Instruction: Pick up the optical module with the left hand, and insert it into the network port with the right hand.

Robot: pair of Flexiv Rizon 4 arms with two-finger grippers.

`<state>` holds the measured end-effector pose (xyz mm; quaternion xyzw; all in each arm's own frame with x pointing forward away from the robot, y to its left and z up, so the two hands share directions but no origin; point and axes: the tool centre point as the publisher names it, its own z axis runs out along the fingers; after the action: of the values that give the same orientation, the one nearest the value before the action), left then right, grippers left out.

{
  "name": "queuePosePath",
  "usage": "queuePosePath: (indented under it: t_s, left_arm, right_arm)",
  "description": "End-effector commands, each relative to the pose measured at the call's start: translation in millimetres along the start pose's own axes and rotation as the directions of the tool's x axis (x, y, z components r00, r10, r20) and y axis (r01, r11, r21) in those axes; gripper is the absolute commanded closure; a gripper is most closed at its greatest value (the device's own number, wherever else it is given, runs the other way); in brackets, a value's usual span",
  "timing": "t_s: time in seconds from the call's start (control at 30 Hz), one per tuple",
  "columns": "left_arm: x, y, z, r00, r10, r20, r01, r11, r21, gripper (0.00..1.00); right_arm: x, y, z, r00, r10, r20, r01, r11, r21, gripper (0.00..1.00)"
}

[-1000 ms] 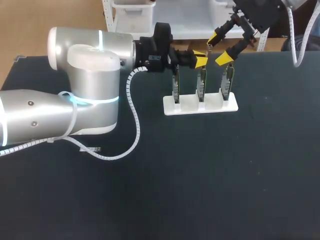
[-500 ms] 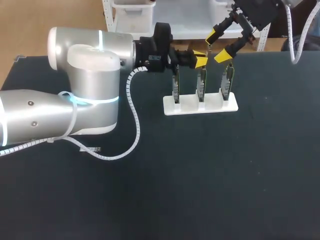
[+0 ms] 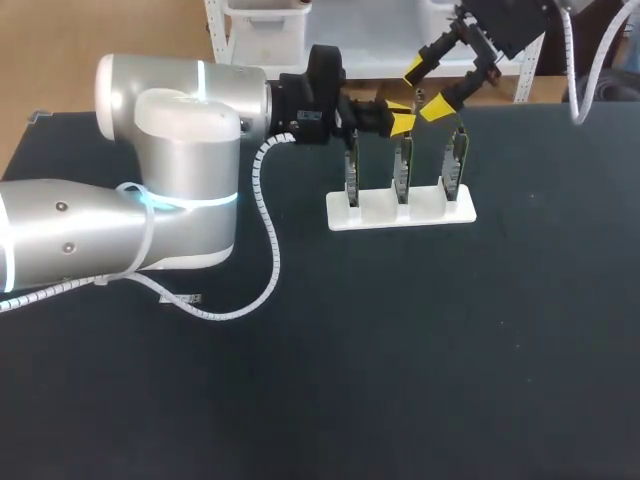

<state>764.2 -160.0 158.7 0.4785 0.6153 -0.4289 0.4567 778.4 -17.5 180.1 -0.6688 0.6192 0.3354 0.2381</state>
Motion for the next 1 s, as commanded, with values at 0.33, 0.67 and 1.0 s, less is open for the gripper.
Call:
queuePosePath:
  t_s: [0.33, 0.67, 1.0]
  left_arm:
    - [-0.5, 1.8, 0.5, 1.0, -0.001, -0.003, 0.001, 1.0, 0.004, 1.0]
    - [-0.5, 1.8, 0.5, 1.0, -0.001, -0.003, 0.001, 1.0, 0.004, 1.0]
    - [-0.5, 1.8, 0.5, 1.0, -0.001, -0.003, 0.001, 1.0, 0.004, 1.0]
  right_arm:
    - [-0.8, -0.2, 4.5, 1.0, 0.011, 0.004, -0.011, 1.0, -0.015, 0.0]
    - [-0.4, 1.8, 5.0, 1.0, 0.006, 0.003, -0.006, 1.0, -0.014, 1.0]
    - [-0.2, 2.1, 4.9, 1.0, 0.006, 0.0, -0.006, 1.0, -0.012, 1.0]
